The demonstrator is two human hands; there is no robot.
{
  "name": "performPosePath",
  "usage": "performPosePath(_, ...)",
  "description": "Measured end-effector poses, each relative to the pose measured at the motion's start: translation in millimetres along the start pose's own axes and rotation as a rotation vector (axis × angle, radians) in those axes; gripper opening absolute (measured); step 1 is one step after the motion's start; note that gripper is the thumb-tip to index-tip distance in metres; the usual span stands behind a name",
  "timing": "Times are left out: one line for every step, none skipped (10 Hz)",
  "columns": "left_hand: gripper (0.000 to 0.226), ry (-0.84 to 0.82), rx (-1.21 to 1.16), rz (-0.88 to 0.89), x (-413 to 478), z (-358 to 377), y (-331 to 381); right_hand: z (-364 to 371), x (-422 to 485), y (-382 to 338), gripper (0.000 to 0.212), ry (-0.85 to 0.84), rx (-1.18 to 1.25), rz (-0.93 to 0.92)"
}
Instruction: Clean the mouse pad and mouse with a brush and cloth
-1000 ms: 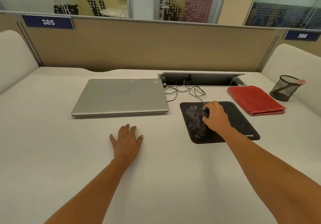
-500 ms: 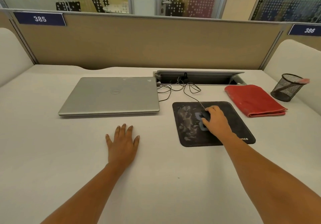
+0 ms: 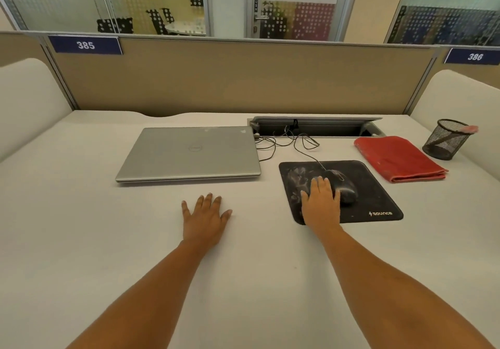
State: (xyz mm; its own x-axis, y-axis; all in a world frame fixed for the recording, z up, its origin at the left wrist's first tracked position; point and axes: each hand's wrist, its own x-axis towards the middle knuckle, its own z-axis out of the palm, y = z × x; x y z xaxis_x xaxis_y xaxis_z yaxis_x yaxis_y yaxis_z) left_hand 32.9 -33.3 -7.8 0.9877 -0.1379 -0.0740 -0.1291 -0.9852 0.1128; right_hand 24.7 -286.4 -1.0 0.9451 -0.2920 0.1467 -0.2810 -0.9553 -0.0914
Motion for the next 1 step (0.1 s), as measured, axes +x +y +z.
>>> performPosePath(0.056,-0.005,-0.017,0.046,-0.4,-2.6,-5.2,6.2,-12.7,-34.2,0.055,-0.027,0.044,-0.036)
